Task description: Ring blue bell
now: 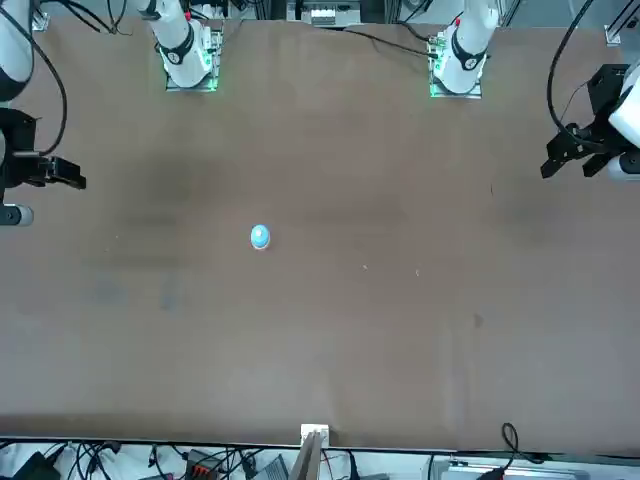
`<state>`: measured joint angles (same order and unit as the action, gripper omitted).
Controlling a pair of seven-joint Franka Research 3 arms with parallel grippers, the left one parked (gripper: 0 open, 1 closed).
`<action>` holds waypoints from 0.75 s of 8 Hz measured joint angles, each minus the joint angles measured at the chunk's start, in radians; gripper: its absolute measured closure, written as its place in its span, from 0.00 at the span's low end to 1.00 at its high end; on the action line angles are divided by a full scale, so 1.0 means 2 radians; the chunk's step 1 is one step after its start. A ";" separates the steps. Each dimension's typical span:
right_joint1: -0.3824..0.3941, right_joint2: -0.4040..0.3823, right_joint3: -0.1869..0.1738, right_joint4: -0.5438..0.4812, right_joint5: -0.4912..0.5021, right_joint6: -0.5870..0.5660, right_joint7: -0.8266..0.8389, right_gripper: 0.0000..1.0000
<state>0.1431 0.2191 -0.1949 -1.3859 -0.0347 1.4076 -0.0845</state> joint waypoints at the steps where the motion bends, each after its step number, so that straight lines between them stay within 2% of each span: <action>1: -0.037 -0.014 0.043 -0.013 0.000 0.022 0.000 0.00; 2: -0.059 -0.037 0.070 -0.043 0.000 0.062 0.000 0.00; 3: -0.064 -0.068 0.082 -0.081 0.000 0.099 0.001 0.00; 5: -0.063 -0.123 0.093 -0.133 0.001 0.109 0.015 0.00; 6: -0.063 -0.137 0.094 -0.146 0.002 0.101 0.024 0.00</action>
<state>0.0167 -0.0547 -0.0064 -1.6773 -0.0315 1.6093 -0.0356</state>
